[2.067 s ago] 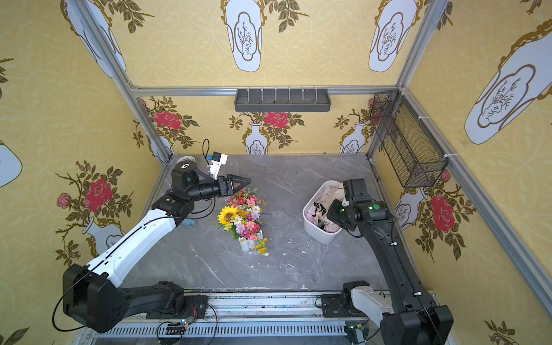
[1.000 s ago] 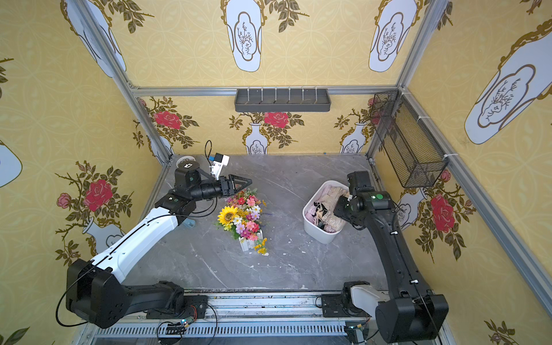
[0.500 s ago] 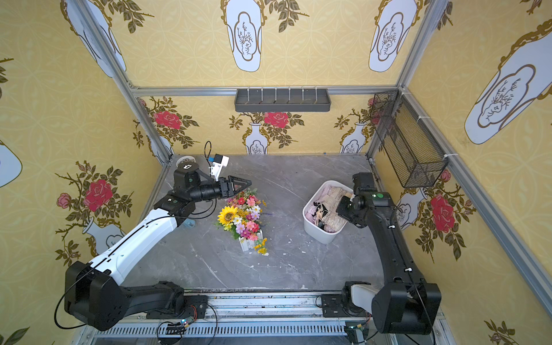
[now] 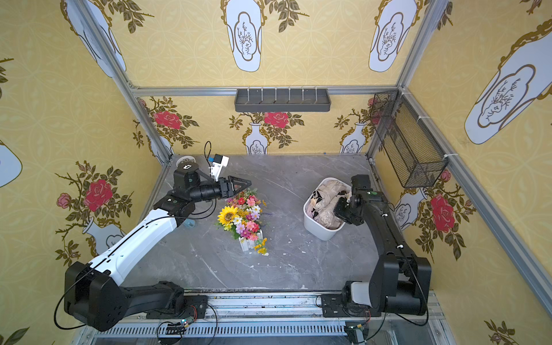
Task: Put the umbrella into the storage box
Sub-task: Place the umbrella in the storage box.
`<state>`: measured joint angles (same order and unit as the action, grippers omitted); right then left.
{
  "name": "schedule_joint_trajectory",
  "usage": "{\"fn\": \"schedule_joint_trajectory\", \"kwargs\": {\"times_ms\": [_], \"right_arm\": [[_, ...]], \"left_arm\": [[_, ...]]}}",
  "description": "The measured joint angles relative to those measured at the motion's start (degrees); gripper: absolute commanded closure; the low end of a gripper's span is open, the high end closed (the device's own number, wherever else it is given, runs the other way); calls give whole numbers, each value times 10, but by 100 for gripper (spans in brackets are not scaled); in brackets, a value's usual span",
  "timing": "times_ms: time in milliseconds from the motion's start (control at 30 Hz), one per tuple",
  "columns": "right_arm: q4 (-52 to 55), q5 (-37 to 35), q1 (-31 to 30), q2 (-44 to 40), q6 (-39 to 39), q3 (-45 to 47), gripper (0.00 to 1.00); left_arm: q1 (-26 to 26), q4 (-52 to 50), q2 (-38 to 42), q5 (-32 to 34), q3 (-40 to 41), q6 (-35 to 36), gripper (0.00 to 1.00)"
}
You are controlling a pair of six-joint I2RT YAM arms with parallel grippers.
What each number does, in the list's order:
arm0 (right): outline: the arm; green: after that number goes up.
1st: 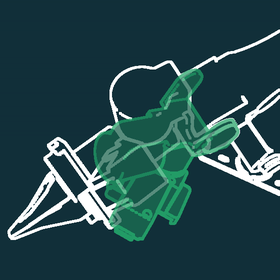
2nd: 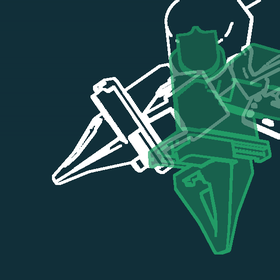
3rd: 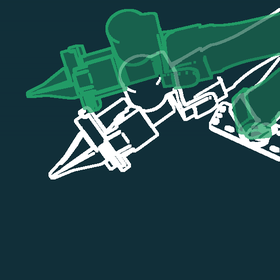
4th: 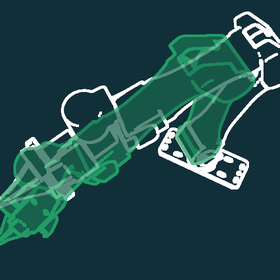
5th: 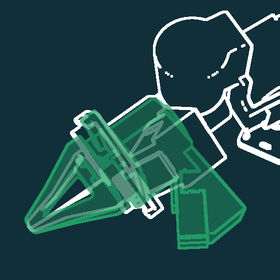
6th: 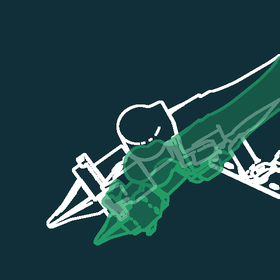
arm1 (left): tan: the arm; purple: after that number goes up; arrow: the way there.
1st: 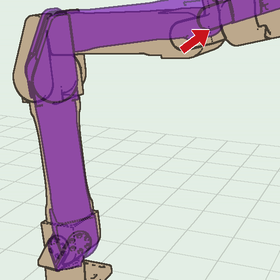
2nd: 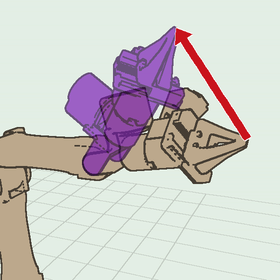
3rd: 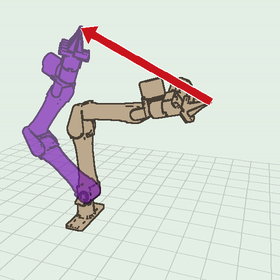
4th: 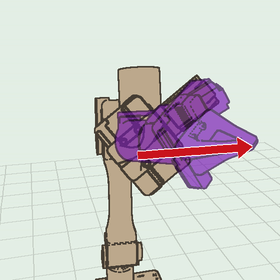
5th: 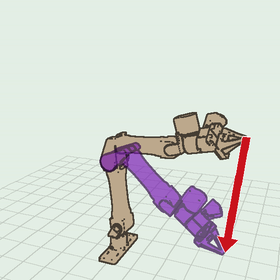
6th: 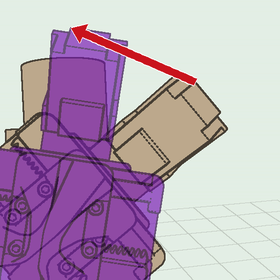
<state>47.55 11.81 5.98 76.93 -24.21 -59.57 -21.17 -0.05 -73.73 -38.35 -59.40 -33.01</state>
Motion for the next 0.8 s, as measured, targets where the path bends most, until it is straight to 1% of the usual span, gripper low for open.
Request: {"fn": "schedule_joint_trajectory", "kwargs": {"times_ms": [100, 167, 267, 400, 500, 600, 800], "right_arm": [[12, -1, 0, -9, 0, -15, 63], [22, -6, 0, -16, 1, -31, 60], [41, -29, 1, -29, 1, -59, 60], [61, -38, 1, -45, 1, -98, 60], [66, -44, 1, -47, 1, -116, 62], [65, -43, 1, -30, 3, -129, 67], [43, -17, 0, 10, 19, -151, 73]], "left_arm": [[0, 0, 0, 0, 0, 0, 24], [0, 0, 0, 0, -1, 0, 24], [0, 0, -2, 0, -1, 0, 24], [0, 0, -4, 0, -1, -1, 24], [0, 0, -6, 0, -1, -1, 24], [0, 0, -9, 0, -2, -2, 24], [0, 0, -10, -1, -2, -5, 24]]}}
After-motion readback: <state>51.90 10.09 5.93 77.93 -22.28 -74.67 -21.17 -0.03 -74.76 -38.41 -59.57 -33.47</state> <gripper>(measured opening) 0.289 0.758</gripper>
